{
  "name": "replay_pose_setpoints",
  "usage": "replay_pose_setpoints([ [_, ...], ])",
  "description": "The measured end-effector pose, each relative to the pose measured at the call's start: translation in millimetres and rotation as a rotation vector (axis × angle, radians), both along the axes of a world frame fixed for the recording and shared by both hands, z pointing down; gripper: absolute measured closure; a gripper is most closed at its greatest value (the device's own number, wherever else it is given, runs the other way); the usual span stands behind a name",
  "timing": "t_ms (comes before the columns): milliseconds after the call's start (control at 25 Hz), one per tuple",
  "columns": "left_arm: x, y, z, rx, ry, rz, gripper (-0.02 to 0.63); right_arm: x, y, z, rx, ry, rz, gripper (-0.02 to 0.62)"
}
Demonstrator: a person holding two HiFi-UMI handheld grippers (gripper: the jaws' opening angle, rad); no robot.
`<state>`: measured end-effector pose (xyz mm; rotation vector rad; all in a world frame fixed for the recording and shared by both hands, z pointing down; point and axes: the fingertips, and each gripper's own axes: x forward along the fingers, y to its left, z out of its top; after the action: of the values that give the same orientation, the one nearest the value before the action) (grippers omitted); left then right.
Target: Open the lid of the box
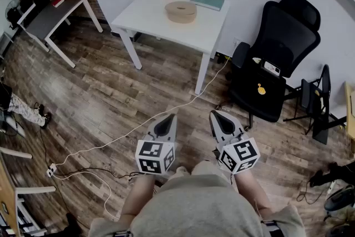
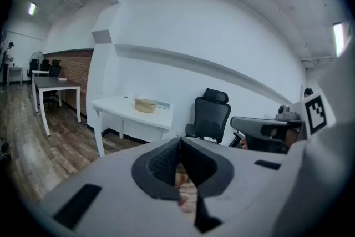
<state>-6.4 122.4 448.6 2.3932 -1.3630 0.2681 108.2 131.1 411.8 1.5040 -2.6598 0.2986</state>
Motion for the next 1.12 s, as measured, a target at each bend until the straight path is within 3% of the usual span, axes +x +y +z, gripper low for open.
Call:
replay_pose_setpoints([
  [240,-16.3,39.9,1.5,-0.004,-0.012,-0.046,0.598,-15.9,39.2,-4.7,0.023,0.015,-0.051,0.595],
  [520,-20.2,65.2,-1.2,-0.003,0.027,-0.070,0.598,-29.4,67.5,-6.8,0.022,0.005,-0.092,0.595],
  [1120,-35.9,69.4,-5.3,0.009,0.058,-0.039,0.598,-53.7,71.1,-0.2,0.002,-0.036,-0.089,0.595],
])
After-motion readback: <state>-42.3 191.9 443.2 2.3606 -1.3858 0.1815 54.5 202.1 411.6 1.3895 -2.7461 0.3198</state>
